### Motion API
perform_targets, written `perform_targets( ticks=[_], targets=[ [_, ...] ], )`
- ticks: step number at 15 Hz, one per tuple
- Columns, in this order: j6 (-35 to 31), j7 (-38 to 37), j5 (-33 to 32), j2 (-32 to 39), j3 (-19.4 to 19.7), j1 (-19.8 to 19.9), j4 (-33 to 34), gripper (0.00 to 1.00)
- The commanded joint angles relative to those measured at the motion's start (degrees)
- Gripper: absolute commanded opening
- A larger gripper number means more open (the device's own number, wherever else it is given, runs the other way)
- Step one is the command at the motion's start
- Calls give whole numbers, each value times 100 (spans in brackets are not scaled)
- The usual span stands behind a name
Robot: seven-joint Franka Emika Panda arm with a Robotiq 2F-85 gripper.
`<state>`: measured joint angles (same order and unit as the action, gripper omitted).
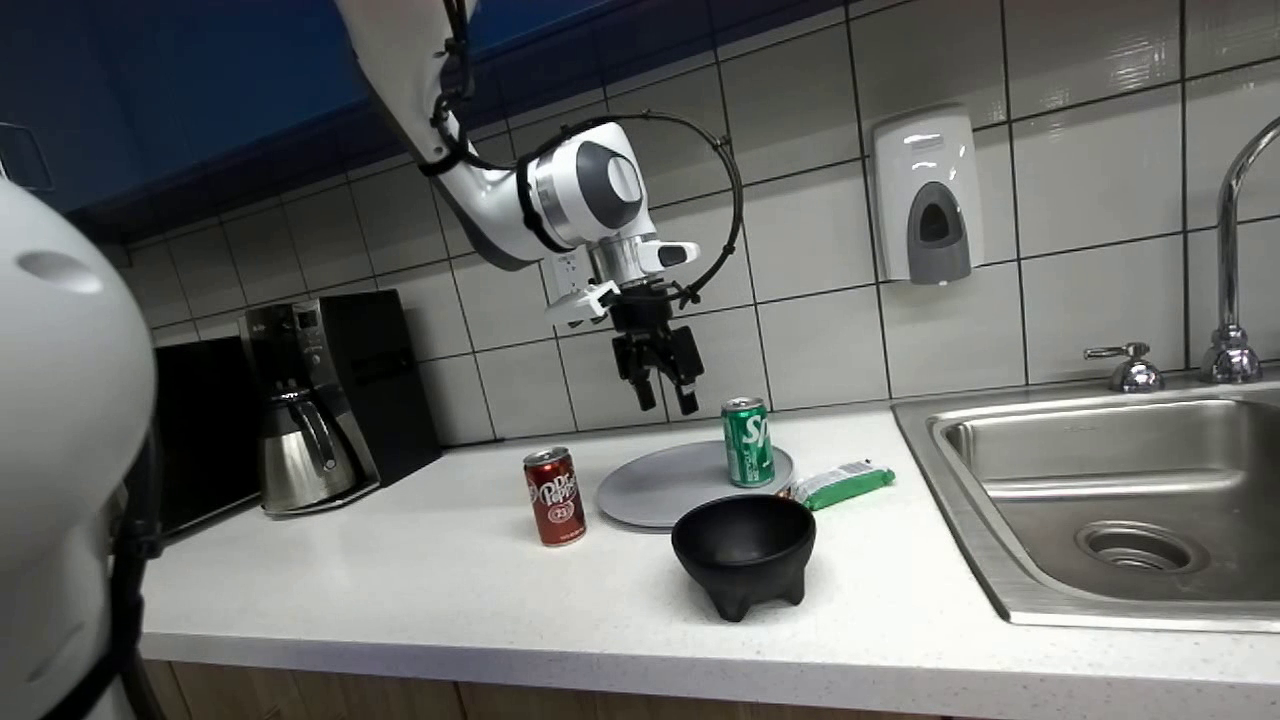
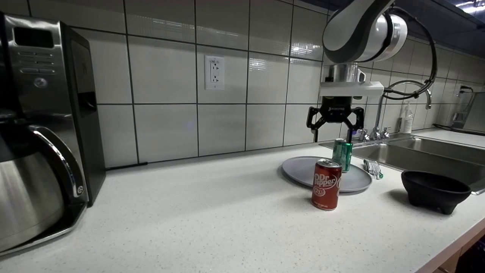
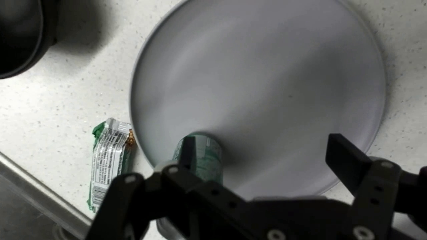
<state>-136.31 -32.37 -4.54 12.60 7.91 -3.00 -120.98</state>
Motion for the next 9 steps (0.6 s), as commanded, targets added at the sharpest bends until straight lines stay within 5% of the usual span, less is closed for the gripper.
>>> perform_targets(
  ticks=[1, 9],
  targets=[
    [93, 71, -58, -351, -174, -31, -308, 100],
    [12, -3, -9, -263, -390, -49, -391, 100]
  ],
)
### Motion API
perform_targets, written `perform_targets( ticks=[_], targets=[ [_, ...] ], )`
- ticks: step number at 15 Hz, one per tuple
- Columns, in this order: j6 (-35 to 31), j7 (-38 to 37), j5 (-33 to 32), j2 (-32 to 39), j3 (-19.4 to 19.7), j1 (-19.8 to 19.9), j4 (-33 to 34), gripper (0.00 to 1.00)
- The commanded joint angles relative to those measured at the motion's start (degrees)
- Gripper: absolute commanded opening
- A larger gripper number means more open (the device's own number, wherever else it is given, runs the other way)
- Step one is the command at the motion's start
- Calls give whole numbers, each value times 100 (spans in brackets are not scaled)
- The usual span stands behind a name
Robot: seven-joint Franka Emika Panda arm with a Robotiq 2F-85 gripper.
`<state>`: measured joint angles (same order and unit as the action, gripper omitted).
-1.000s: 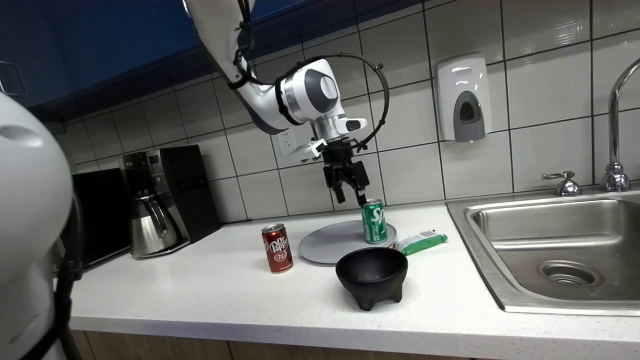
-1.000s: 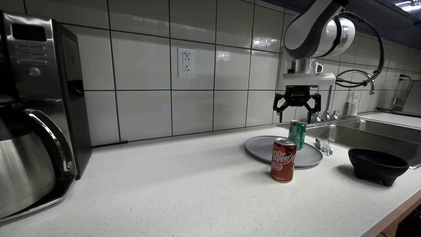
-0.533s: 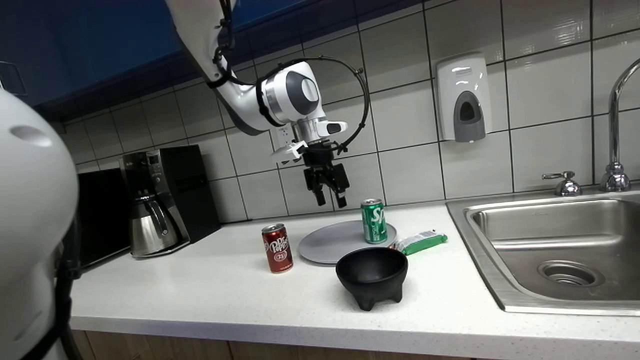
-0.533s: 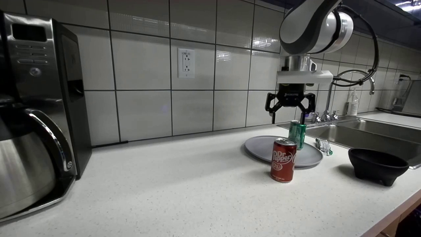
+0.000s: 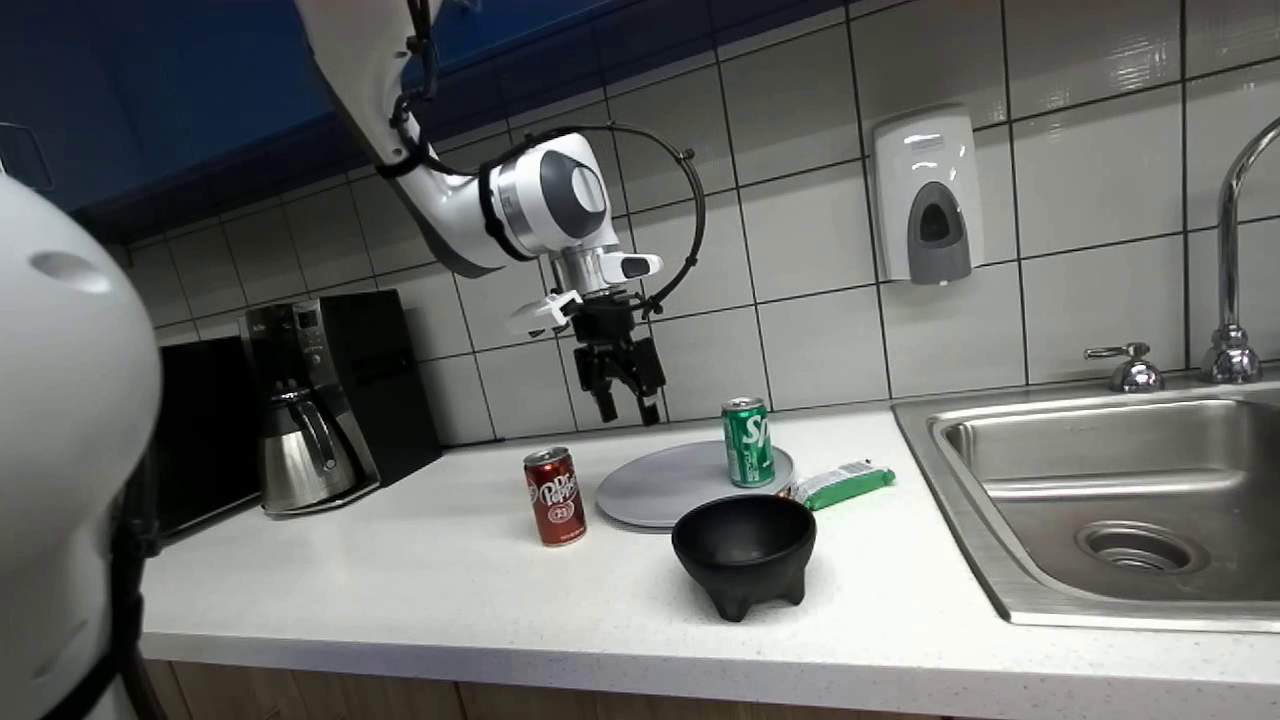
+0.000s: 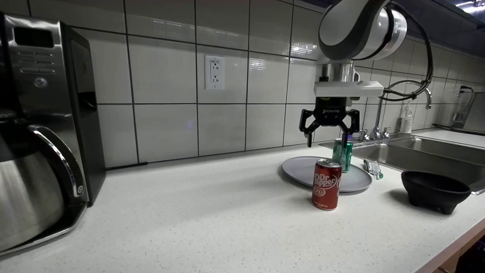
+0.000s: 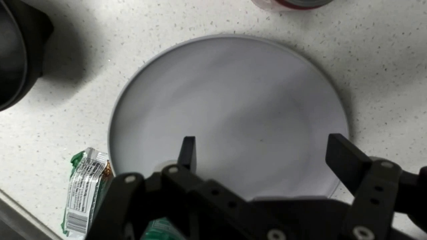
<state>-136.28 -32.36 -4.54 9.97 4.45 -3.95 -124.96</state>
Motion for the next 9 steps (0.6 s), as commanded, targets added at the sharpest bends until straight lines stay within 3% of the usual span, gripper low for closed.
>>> perform_targets(
  ticks=[1, 9],
  targets=[
    [10, -4, -9, -17, -55, 45, -23, 100],
    [10, -4, -10, -55, -60, 48, -69, 100]
  ],
)
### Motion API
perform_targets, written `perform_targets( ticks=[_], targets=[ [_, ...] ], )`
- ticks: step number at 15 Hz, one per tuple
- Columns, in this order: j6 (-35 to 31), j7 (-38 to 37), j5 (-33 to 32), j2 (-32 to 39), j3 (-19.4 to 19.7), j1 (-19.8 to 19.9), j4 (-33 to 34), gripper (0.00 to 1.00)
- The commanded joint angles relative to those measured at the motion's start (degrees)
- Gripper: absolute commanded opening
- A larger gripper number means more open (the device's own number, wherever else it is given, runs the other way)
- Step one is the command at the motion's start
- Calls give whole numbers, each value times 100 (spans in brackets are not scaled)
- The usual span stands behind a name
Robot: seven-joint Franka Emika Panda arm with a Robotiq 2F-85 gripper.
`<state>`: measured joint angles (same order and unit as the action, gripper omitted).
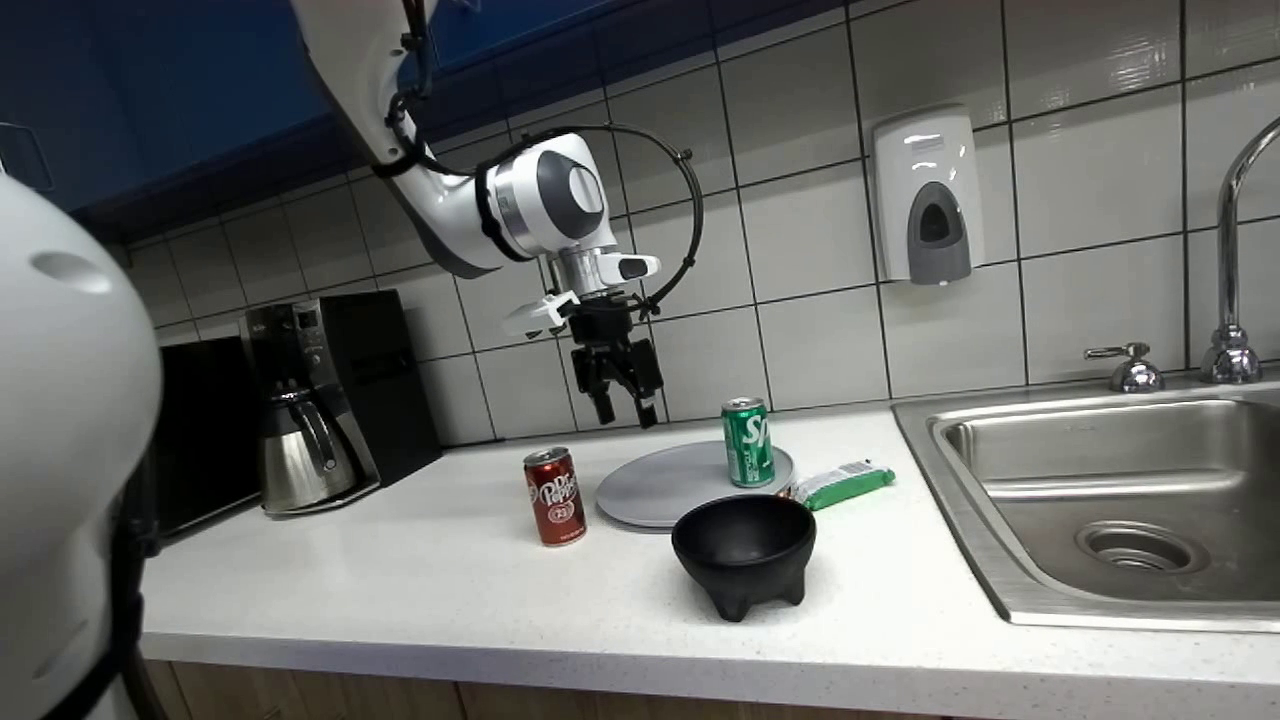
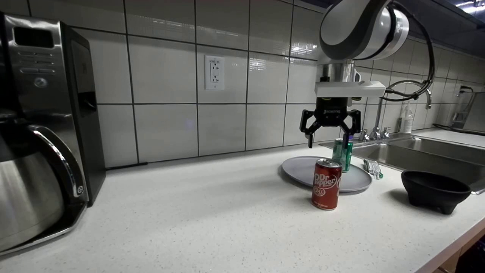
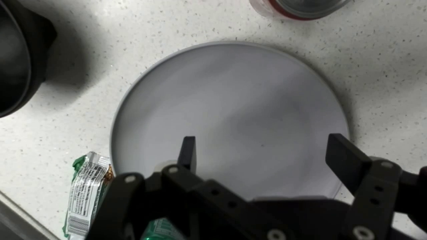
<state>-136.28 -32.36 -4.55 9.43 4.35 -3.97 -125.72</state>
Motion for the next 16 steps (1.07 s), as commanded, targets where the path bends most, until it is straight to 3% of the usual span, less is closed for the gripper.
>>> perform_targets(
  ticks=[1, 8, 16],
  targets=[
    [10, -4, -10, -1, -49, 50, 5, 100],
    [-301, 574, 15, 114, -105, 58, 122, 100],
    [-475, 1293, 165, 145, -424, -43, 147, 100]
  ],
)
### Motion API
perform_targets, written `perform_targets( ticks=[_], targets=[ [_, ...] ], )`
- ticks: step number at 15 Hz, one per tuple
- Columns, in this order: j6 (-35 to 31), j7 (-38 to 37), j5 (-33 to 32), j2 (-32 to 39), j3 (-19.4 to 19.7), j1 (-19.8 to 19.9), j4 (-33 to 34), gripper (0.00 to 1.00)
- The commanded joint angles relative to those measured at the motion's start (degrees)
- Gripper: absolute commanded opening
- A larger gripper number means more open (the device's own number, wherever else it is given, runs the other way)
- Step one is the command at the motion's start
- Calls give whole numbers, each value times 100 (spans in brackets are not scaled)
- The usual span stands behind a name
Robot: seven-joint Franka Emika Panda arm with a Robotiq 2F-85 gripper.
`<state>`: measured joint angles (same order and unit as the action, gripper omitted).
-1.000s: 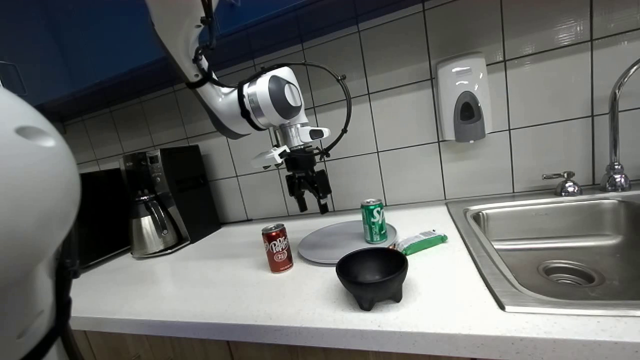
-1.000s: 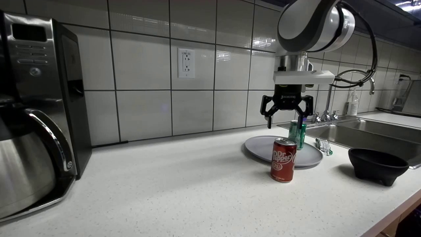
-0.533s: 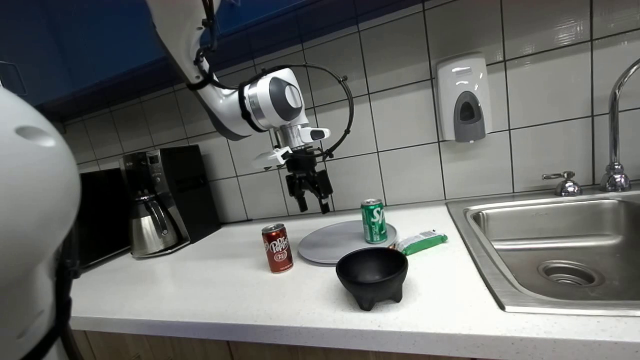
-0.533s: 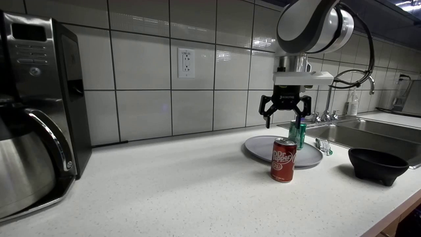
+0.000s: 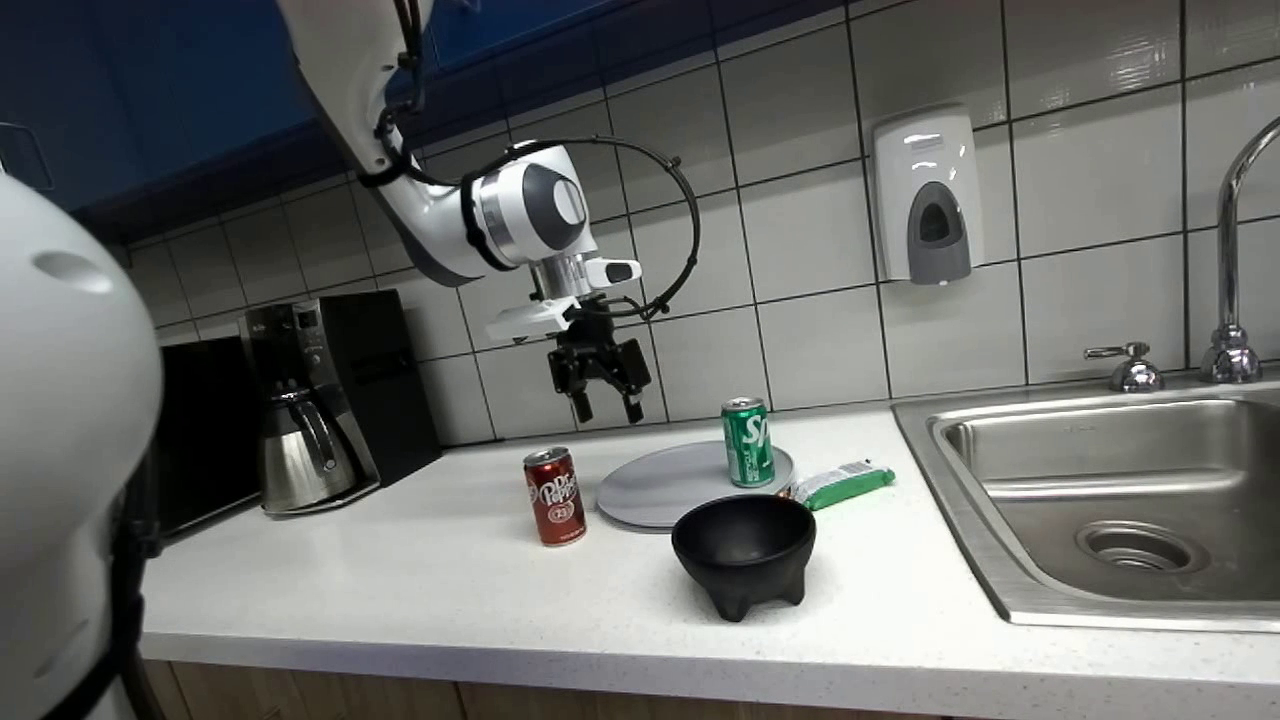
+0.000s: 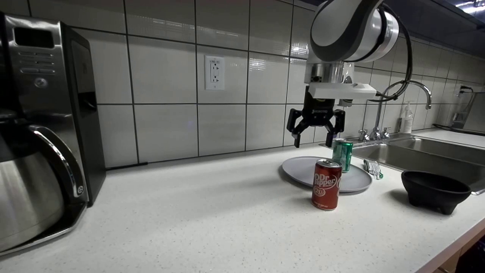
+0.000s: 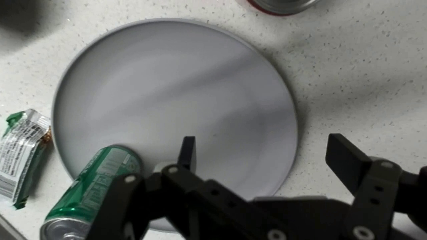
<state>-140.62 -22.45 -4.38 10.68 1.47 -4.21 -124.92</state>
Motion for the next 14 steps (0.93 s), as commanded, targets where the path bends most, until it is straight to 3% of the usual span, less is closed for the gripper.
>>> perform_targets(
  ticks=[1, 14],
  targets=[
    [-52, 338, 162, 30, -174, -38, 60, 100],
    [-88, 823, 383, -243, -461, -158, -424, 100]
  ],
)
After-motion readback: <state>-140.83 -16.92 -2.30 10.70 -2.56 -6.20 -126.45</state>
